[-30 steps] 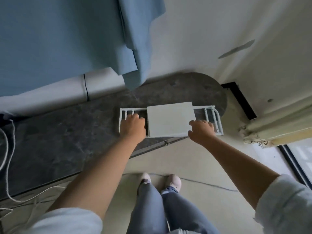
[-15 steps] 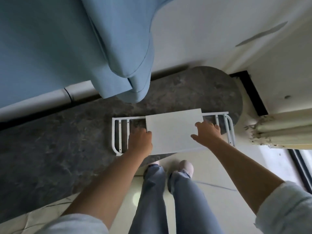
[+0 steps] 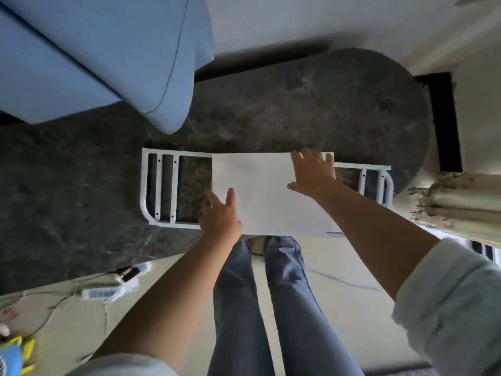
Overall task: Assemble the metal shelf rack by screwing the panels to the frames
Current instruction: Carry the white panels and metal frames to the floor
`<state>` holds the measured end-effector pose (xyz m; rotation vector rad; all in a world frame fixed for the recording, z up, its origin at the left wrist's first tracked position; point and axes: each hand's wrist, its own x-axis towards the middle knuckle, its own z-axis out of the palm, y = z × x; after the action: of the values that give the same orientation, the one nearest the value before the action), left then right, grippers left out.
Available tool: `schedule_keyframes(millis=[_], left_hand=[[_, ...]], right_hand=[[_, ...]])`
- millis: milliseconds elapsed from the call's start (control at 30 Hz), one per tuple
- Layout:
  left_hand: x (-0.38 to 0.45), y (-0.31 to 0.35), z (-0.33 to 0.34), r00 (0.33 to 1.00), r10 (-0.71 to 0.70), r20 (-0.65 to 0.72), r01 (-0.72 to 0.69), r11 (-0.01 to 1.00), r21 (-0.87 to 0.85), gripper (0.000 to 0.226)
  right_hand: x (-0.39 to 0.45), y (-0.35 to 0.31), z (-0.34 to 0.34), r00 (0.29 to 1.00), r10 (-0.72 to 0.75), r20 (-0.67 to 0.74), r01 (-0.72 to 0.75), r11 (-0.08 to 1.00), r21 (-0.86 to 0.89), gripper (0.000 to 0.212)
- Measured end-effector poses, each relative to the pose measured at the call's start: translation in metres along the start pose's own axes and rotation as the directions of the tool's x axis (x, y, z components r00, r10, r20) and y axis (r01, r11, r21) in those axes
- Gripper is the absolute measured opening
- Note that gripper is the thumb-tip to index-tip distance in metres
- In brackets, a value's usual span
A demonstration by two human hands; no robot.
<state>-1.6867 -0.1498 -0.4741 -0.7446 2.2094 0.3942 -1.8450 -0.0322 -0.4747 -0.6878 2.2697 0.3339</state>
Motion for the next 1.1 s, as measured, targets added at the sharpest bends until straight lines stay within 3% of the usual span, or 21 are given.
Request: schedule_keyframes(millis=[133,200,300,400,567,700,833,967,1033,1100], left_hand=[[0.009,0.005,0.02,0.999,0.009,0.05,-0.008,1.0,-0.031,0.072],[0.009,0.005,0.029,0.999,0.0,0.033,0.001,1.0,-0.027,0.07],[0.007,0.004,0.039,0.999,-0.018,-0.038,0.016,0.999,-0.044,0.067],[0.006,0.0,0.043,0.996,0.007,-0.093,-0.013,0.998,-0.059,0.064],[0.011,-0.002,0.036,0.991,0.086,-0.101,-0.092,0.995,-0.047,0.057],[0.014,0.012,0.017,0.979,0.162,-0.121,-0.165,0.986,-0.019,0.057],[0.013,0.039,-0.014,0.97,0.219,-0.105,-0.224,0.974,-0.035,0.06],[0.01,0.064,-0.044,0.939,0.328,-0.106,-0.329,0.944,0.006,0.061],[0.01,0.077,-0.055,0.924,0.367,-0.104,-0.362,0.93,0.064,0.059],[0.011,0.087,-0.065,0.919,0.374,-0.127,-0.346,0.917,0.198,0.053]], right_hand=[[0.025,0.006,0.011,0.996,-0.055,-0.068,0.049,0.994,-0.097,0.058],[0.035,0.009,0.014,0.994,-0.068,-0.091,0.063,0.997,-0.052,0.053],[0.051,0.016,0.01,0.995,-0.103,0.009,0.102,0.992,0.073,0.055],[0.061,0.022,0.004,0.985,-0.148,0.089,0.144,0.988,0.053,0.057],[0.053,0.03,-0.009,0.994,-0.096,0.048,0.101,0.989,-0.105,0.052],[0.032,0.055,-0.025,0.999,-0.037,0.035,0.04,0.996,-0.08,0.056],[-0.002,0.083,-0.04,0.991,-0.069,0.115,0.06,0.995,0.077,0.061],[-0.046,0.097,-0.038,0.995,-0.081,0.063,0.057,0.946,0.318,0.038],[-0.063,0.103,-0.037,1.0,-0.009,0.012,0.003,0.909,0.418,0.021],[-0.074,0.107,-0.042,0.993,0.102,-0.053,-0.062,0.861,0.505,0.029]])
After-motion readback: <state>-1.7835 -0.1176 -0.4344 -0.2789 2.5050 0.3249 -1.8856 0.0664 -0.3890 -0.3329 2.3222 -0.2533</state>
